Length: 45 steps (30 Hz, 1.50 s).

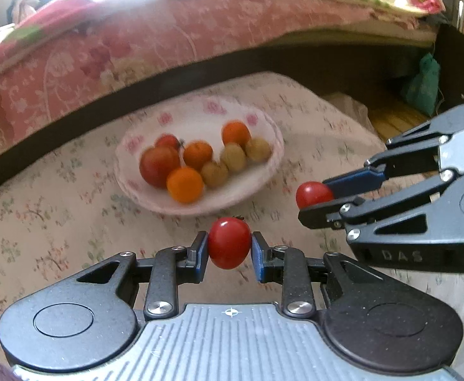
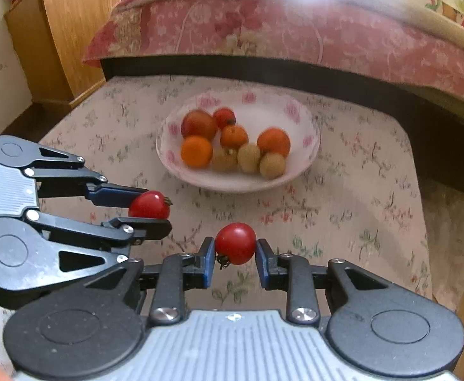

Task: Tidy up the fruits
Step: 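Carry both cherry tomatoes over the white plate, then open both grippers to drop the cherry tomatoes onto the plate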

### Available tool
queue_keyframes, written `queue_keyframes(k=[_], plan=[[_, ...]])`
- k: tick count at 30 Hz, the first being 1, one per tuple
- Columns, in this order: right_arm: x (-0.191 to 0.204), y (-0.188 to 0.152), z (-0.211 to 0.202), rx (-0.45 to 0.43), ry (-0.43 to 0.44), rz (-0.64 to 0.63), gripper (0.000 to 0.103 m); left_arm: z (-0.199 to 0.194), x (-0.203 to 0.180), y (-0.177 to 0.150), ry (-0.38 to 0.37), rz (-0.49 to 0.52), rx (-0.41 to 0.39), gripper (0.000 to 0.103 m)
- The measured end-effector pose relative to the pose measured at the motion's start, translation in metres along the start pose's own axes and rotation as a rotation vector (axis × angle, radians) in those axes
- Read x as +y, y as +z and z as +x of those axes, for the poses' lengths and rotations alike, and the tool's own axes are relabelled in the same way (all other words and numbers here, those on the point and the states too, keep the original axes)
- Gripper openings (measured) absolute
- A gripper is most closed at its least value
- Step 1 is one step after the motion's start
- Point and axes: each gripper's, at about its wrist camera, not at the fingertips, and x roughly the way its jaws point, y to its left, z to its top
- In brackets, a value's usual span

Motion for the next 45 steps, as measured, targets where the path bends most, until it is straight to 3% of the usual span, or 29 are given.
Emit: queue_keyframes(k=[11,26,35,45], plan=[[-0.005,0.034,0.009,-0.057,-0.023,0.004,0.03,0.01,0.02,0.032,0.05,-0.052,-0.061,0.036],[-0.016,0.058,0.047,-0.073,-0.09,-0.006,0.03,0.046,0.038,0.049,0.096,-0.078,-0.054,0.037],[-0.024,0.063,0.057,-0.087,-0.094,0.032,0.03,0.048,0.046,0.053,0.124,-0.107,-0.051,0.049],[-0.03,0.062,0.05,-0.1,-0.103,0.051,0.032,0.042,0.044,0.053,0.149,-0.113,-0.065,0.071]])
